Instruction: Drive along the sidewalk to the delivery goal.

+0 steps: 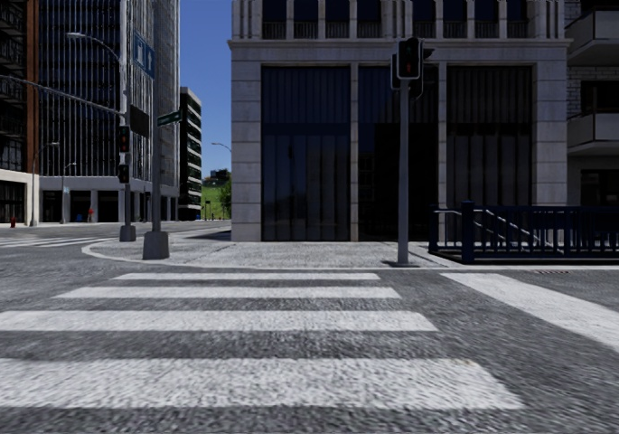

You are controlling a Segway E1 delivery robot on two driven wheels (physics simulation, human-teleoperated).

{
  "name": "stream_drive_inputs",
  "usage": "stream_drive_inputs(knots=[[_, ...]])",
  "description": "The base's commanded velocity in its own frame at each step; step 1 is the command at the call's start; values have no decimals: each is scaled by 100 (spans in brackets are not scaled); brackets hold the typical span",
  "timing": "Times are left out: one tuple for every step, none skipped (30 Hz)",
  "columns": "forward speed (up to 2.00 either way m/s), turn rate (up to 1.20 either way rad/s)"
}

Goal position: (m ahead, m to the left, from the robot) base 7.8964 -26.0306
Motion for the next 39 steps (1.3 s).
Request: stream_drive_inputs(knots=[[200, 0], [200, 0], [200, 0], [200, 0], [200, 0], [200, 0], [200, 0], [200, 0], [200, 0], [200, 0], [200, 0], [200, 0], [200, 0], [200, 0], [200, 0], [200, 0], [200, 0], [200, 0], [200, 0], [200, 0], [200, 0], [200, 0], [200, 0], [200, 0], [200, 0], [200, 0], [200, 0], [200, 0], [200, 0], [200, 0], [200, 0], [200, 0], [200, 0], [200, 0], [200, 0], [200, 0], [200, 0], [200, 0], [200, 0]])
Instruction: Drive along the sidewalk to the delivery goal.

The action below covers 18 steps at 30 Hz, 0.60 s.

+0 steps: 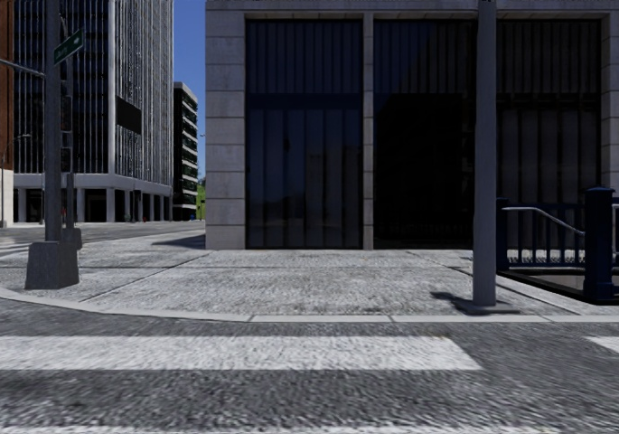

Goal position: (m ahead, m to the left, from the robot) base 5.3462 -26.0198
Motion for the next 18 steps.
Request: stream_drive_inputs(knots=[[200, 0], [200, 0], [200, 0], [200, 0], [200, 0], [200, 0], [200, 0], [200, 0], [200, 0], [200, 0], [200, 0], [200, 0], [200, 0], [200, 0], [200, 0], [200, 0], [200, 0], [200, 0]])
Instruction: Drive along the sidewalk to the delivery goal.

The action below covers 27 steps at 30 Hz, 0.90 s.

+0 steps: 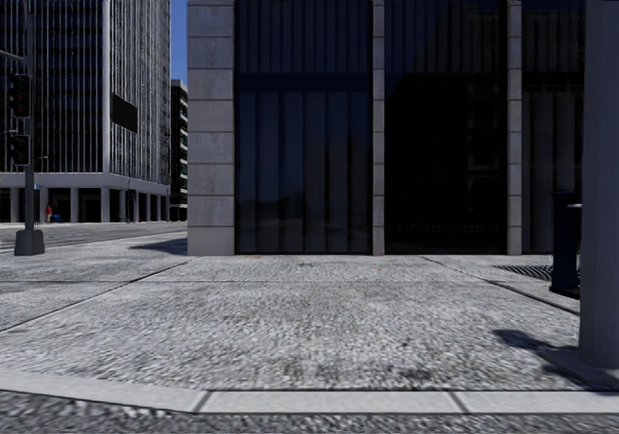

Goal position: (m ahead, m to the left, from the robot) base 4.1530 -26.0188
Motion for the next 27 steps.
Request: stream_drive_inputs(knots=[[200, 0], [200, 0], [200, 0], [200, 0], [200, 0], [200, 0], [200, 0], [200, 0], [200, 0], [200, 0], [198, 0], [187, 0], [157, 0], [153, 0], [153, 0], [151, 0], [151, 0], [151, -2], [151, -4], [151, -4], [151, -5], [150, -10], [150, -19], [150, -22], [150, -22], [150, -23], [150, -23]])
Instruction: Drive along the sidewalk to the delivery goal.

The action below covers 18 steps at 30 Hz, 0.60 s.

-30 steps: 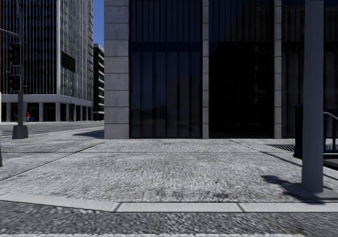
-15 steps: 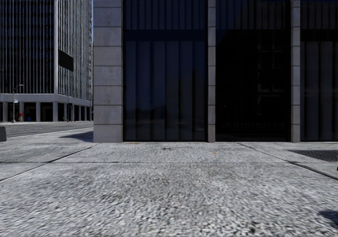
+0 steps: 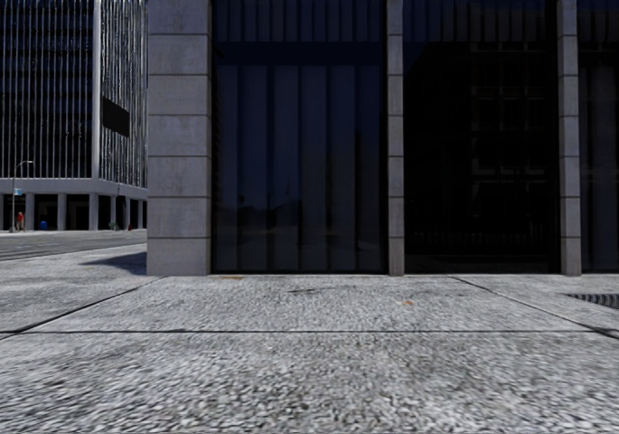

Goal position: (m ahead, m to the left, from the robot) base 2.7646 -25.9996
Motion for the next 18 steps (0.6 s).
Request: stream_drive_inputs(knots=[[150, -23], [150, -23], [150, -23], [150, -23], [151, -23], [151, -23], [151, -23], [151, -23], [153, -28], [153, -28], [156, -31], [158, -32], [160, -36], [161, -39], [161, -39], [161, -48], [161, -52], [161, -52]])
